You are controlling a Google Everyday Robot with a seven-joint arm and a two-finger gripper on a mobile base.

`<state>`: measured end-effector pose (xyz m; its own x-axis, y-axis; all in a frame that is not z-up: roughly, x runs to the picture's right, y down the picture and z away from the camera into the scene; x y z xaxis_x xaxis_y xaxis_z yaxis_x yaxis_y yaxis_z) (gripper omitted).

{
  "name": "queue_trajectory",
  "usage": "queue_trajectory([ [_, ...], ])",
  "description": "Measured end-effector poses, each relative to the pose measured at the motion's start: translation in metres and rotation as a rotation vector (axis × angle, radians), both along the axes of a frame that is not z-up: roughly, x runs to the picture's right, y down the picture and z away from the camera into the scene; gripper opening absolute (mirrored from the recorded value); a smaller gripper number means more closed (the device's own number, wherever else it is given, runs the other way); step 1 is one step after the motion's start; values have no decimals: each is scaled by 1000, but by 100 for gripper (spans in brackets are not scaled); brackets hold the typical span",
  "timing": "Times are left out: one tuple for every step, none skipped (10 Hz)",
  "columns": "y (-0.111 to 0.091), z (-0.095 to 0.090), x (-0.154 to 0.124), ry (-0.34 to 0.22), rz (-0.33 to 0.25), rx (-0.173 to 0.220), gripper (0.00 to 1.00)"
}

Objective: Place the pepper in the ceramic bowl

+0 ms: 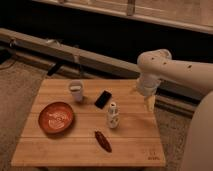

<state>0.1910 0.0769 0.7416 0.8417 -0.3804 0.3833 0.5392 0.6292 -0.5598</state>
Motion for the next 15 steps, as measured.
queue_trajectory([
  [0, 0, 0, 0, 0, 0, 80],
  [0, 0, 0, 0, 0, 0, 80],
  [0, 0, 0, 0, 0, 0, 80],
  [0, 0, 0, 0, 0, 0, 80],
  [0, 0, 0, 0, 0, 0, 80],
  [0, 0, 0, 0, 0, 0, 80],
  [0, 0, 0, 0, 0, 0, 80],
  [0, 0, 0, 0, 0, 0, 80],
  [0, 0, 0, 0, 0, 0, 80],
  [0, 0, 0, 0, 0, 0, 80],
  [0, 0, 0, 0, 0, 0, 80],
  [0, 0, 0, 0, -1, 0, 80],
  [0, -3, 1, 7, 3, 2, 80],
  [3, -9, 6, 17, 5, 3, 80],
  [12, -22, 14, 25, 5, 12, 80],
])
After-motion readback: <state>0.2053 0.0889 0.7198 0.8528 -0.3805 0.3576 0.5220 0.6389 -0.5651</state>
